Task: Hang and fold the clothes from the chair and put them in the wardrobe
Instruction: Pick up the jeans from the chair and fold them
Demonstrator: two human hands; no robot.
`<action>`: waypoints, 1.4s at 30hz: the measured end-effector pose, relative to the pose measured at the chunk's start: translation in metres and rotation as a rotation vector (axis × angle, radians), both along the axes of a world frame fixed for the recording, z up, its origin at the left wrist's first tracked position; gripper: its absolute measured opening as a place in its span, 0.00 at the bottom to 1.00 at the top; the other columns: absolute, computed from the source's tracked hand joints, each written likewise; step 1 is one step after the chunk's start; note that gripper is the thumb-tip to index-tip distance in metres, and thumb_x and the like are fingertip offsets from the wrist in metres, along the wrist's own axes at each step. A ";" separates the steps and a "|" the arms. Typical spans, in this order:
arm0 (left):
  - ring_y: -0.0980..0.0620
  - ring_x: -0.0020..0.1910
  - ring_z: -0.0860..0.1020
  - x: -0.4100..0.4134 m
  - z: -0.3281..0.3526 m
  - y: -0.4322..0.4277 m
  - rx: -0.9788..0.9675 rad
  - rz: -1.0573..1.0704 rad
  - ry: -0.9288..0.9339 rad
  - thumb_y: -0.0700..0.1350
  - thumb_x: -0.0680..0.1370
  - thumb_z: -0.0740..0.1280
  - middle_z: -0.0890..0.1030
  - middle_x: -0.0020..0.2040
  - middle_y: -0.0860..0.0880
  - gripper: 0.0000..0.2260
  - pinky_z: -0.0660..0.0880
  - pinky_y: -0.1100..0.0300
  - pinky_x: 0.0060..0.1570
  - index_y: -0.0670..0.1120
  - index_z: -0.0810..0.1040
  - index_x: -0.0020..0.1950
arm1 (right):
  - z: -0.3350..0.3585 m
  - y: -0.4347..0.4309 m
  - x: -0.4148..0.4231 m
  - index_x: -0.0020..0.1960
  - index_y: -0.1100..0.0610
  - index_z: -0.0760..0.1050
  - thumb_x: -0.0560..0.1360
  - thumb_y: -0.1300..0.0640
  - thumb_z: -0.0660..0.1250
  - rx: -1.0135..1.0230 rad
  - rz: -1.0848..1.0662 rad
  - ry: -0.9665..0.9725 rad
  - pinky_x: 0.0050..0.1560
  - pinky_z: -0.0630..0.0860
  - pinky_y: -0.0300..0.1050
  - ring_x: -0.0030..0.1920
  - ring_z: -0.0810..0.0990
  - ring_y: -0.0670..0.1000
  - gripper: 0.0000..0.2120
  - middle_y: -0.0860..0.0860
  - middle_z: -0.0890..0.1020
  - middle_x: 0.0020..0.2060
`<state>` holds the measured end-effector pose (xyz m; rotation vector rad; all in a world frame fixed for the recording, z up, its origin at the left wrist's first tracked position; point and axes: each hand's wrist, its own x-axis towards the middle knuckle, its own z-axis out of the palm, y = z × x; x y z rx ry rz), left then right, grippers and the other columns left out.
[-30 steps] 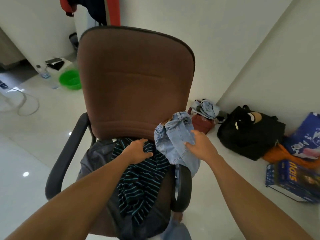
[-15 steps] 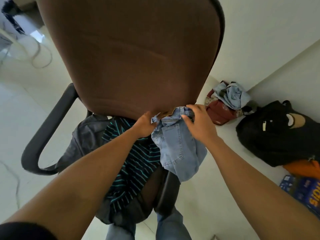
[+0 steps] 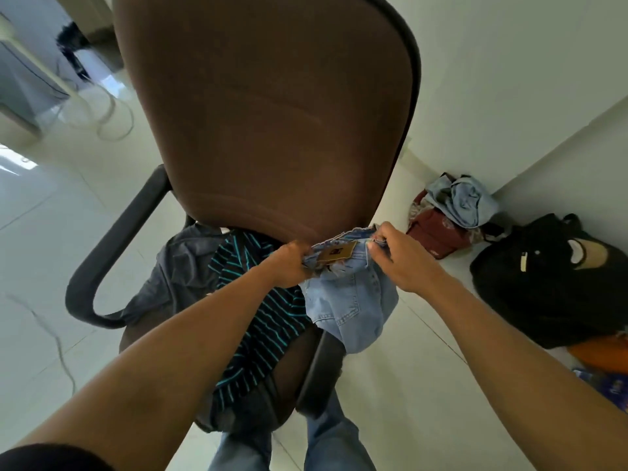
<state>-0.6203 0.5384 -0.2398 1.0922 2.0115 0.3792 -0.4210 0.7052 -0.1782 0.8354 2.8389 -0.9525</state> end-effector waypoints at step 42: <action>0.58 0.38 0.83 0.145 0.292 -0.136 0.644 -0.372 0.109 0.49 0.61 0.84 0.85 0.39 0.53 0.15 0.78 0.56 0.40 0.48 0.84 0.43 | 0.369 -0.279 0.347 0.46 0.59 0.74 0.64 0.57 0.81 0.731 -0.589 0.251 0.45 0.73 0.47 0.43 0.75 0.55 0.19 0.54 0.72 0.47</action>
